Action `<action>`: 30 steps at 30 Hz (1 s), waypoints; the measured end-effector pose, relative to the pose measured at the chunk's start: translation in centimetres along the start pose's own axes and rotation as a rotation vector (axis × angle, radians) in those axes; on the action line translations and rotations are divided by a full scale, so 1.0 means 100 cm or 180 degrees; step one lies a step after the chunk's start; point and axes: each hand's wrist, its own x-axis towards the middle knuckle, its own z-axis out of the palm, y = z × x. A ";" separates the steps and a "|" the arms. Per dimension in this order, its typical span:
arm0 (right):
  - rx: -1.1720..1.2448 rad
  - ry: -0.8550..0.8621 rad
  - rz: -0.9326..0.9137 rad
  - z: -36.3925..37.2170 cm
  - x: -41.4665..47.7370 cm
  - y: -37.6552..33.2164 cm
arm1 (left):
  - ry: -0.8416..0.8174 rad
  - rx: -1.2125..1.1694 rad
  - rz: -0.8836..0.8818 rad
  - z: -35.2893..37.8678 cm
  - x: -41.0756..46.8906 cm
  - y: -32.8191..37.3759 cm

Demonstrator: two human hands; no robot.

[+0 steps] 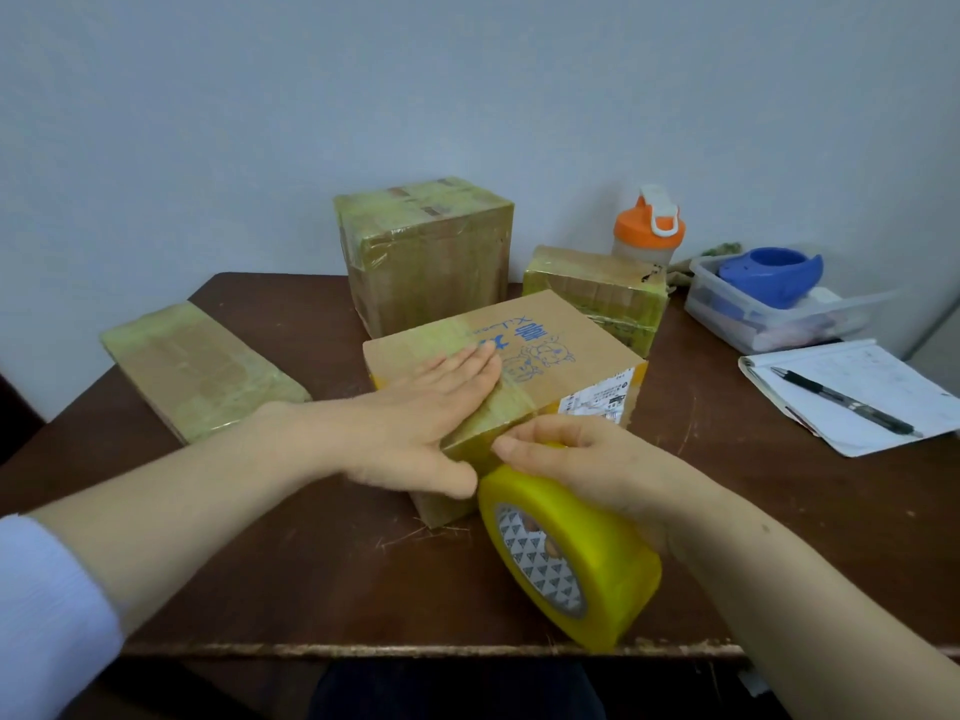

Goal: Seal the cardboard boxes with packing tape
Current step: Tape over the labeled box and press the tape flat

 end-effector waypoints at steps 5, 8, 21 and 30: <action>0.0464 -0.0291 0.0163 -0.008 -0.010 0.001 | 0.0934 0.0236 0.0343 0.010 -0.006 0.000; 0.0729 -0.0306 0.0148 -0.016 -0.019 0.000 | 0.1292 -0.0155 0.0344 0.010 -0.006 0.007; 0.1658 0.0009 -0.1403 -0.026 -0.006 -0.100 | 0.1867 -0.4713 -0.0475 -0.018 0.004 -0.028; 0.1240 0.0126 -0.1648 -0.004 0.015 -0.112 | 0.2428 -0.5237 -0.0965 -0.005 0.018 -0.030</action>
